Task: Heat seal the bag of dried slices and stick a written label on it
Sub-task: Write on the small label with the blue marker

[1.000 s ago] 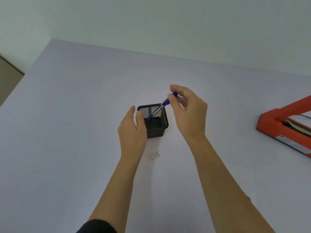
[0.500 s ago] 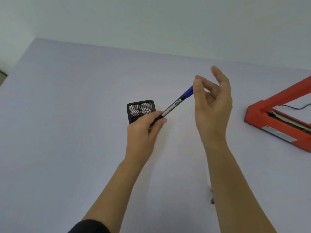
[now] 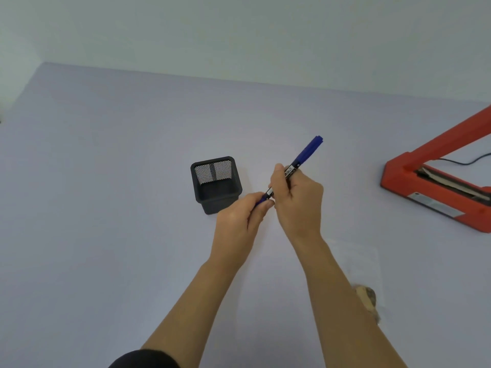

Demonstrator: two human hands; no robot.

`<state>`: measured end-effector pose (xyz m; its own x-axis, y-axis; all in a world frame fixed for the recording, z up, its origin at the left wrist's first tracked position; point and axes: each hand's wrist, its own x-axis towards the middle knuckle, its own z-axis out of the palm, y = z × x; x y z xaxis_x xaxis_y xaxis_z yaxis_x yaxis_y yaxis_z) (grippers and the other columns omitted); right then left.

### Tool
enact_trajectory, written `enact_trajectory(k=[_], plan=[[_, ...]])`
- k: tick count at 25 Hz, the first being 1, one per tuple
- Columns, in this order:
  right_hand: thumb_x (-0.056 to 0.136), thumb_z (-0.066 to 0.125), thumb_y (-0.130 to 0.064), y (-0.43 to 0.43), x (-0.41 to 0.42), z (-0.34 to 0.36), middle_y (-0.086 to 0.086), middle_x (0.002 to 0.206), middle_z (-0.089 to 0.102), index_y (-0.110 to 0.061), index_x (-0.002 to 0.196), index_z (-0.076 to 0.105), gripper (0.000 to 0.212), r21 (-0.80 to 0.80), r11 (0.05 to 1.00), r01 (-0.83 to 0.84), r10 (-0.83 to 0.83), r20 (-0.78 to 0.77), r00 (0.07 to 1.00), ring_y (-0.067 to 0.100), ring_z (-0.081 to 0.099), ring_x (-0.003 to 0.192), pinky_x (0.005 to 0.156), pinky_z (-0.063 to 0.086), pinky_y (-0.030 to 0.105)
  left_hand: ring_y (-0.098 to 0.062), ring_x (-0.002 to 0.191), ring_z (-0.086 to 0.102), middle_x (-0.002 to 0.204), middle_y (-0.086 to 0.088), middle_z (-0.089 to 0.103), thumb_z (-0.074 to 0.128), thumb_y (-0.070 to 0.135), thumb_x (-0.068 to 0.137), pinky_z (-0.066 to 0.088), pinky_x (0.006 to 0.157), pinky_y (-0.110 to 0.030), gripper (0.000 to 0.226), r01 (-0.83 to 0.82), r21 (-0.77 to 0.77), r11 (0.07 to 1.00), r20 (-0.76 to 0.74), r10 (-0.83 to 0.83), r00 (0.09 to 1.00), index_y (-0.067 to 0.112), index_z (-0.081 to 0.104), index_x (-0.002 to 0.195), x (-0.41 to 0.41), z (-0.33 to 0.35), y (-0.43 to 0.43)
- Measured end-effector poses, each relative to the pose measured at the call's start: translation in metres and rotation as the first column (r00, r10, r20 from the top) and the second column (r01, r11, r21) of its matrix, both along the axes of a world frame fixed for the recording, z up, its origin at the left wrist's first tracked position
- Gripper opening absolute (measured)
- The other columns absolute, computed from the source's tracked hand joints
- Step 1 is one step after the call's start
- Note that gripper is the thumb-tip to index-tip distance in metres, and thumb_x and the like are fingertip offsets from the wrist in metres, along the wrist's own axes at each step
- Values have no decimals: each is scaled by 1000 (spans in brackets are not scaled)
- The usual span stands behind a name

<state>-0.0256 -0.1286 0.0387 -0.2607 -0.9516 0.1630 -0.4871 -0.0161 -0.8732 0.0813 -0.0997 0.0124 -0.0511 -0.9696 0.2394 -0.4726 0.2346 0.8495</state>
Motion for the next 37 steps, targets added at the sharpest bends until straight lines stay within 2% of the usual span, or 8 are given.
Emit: enact_trajectory(k=[4,8,13,17,22,26,32,37], plan=[[96,45,-23,1,-7,-3,3,57,61,-4,66,58,38,43,999,-18,16,29,999,16,57,51,47,46,21,8,65,56,67,22,54,54,27,90,41,61,-2,28,83,56,995,-56,-80,995,6,69,101,0,-7,-1],[96,46,-21,8,-11,-8,-12,51,53,-9,63,57,37,26,999,23,-25,72,997,5,54,46,47,40,11,-5,60,59,60,20,58,49,40,89,50,58,-17,36,164,129,978,-139,-146,980,12,70,96,1,-11,-2],[95,49,-21,23,-8,-15,-6,51,56,-15,59,56,37,35,997,73,-76,127,989,13,55,47,46,42,16,-2,55,54,58,17,58,47,38,90,43,58,-11,22,299,279,913,-172,-259,950,29,66,82,12,-8,0],[87,61,-21,31,-12,-22,-3,49,61,-8,61,62,29,138,988,65,-93,206,974,14,58,44,49,50,21,1,66,52,66,17,54,44,24,96,38,61,-10,24,300,273,914,-37,-302,953,16,67,95,16,-18,-1],[89,59,-19,38,-8,-38,-3,47,59,0,63,55,32,257,966,37,-131,356,925,9,57,41,43,50,20,-5,62,43,69,5,49,44,20,97,39,61,-16,19,169,433,886,-357,-4,934,10,59,90,8,-30,6],[87,61,-28,38,9,-43,-3,51,64,-6,67,61,29,265,959,98,-187,335,923,8,60,43,45,53,21,-3,57,41,59,13,47,40,19,99,35,58,-13,28,120,466,877,-412,95,906,11,58,79,-4,-32,4],[87,61,-19,35,13,-45,-9,46,62,-5,61,54,30,232,967,104,-169,283,944,18,61,45,43,51,18,-23,62,30,57,5,38,53,40,85,26,62,-40,27,281,539,794,-634,162,757,20,55,67,5,-49,-5],[86,60,-24,48,4,-30,0,50,61,-24,53,47,36,102,975,198,-221,327,919,13,58,38,39,48,25,-11,52,30,60,4,37,46,19,96,27,53,-24,28,286,620,730,-665,296,686,15,50,69,8,-43,-6]])
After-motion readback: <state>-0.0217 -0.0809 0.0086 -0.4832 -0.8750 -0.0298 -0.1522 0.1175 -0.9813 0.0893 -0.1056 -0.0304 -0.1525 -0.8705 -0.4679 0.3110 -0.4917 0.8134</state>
